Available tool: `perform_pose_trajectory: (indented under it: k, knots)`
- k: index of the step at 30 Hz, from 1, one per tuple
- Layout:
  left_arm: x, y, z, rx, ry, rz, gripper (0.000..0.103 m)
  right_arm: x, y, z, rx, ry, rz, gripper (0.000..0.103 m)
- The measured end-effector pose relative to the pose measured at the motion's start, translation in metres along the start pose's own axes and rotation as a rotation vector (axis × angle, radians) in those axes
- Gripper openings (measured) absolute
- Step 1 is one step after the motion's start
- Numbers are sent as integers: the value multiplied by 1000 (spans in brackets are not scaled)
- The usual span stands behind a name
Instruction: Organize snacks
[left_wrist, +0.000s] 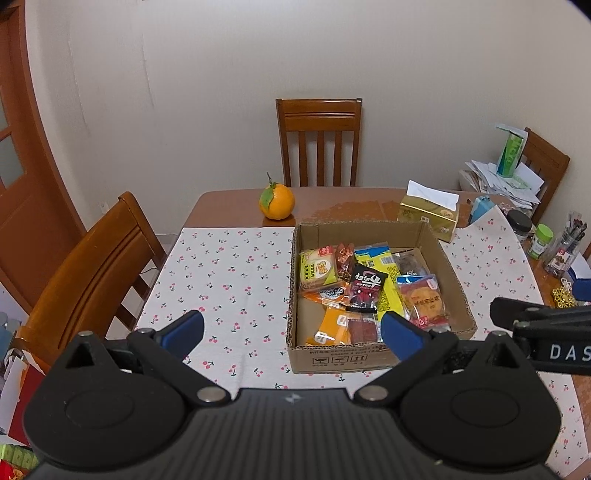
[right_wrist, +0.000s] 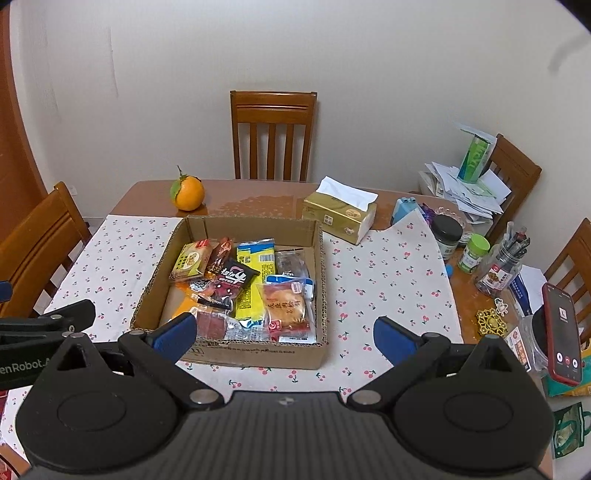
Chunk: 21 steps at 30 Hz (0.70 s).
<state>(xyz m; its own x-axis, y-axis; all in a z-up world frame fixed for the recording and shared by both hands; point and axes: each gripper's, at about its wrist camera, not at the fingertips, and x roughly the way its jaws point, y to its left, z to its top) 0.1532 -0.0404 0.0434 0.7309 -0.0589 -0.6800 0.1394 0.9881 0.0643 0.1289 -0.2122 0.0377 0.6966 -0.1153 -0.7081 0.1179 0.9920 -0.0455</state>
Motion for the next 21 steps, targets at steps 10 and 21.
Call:
perform_pose_trajectory:
  k: [10, 21]
  knots:
    - [1, -2, 0, 12, 4, -7, 102, 0, -2, 0, 8, 0, -2, 103]
    - [1, -2, -1, 11, 10, -3, 102, 0, -2, 0, 8, 3, -1, 103]
